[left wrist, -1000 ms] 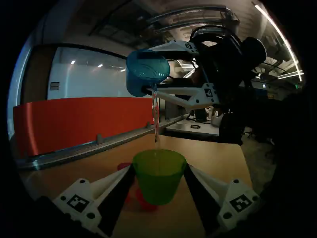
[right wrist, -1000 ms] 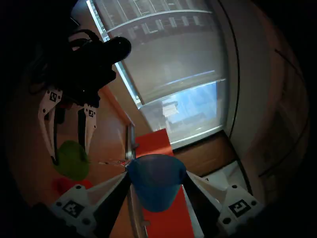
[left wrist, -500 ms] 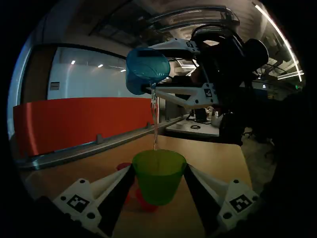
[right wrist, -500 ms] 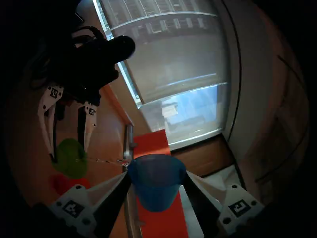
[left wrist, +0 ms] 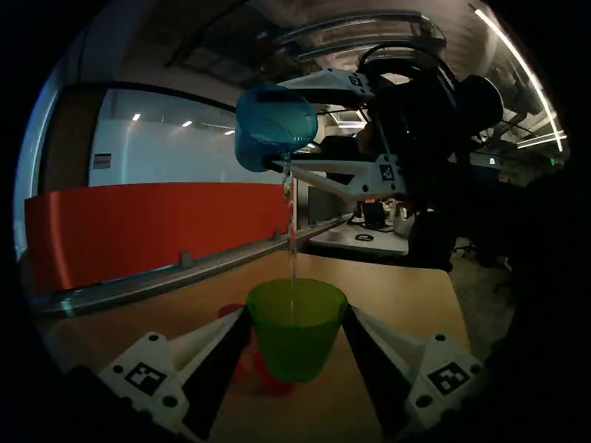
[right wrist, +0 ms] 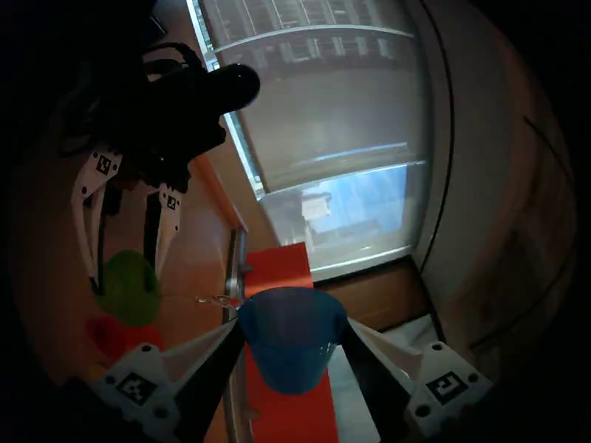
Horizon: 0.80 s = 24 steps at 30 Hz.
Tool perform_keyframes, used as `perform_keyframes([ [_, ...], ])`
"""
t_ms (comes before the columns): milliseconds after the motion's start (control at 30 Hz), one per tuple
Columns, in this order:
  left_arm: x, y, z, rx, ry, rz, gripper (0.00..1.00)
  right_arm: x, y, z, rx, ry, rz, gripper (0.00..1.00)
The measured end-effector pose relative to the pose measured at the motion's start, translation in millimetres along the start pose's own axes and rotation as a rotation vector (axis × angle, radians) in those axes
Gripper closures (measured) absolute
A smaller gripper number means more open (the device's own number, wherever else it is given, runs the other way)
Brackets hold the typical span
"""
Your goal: Pour water
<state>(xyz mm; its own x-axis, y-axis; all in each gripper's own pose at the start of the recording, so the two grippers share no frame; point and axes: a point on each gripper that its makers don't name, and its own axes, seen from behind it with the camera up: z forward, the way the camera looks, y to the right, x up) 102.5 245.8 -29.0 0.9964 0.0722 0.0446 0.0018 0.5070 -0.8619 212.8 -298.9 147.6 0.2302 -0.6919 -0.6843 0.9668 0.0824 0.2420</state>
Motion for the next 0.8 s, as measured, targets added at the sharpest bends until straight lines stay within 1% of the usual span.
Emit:
perform_keyframes([
  [300, 0.9, 0.5, 0.8, 0.001, 0.001, 0.001, 0.13, 5.5, 2.4, -4.5, -0.006, -0.002, -0.043, 0.10],
  [800, 3.0, 1.3, 0.2, 0.002, 0.009, -0.001, 0.13, 11.9, 4.1, 0.6, -0.020, -0.001, -0.109, 0.09],
])
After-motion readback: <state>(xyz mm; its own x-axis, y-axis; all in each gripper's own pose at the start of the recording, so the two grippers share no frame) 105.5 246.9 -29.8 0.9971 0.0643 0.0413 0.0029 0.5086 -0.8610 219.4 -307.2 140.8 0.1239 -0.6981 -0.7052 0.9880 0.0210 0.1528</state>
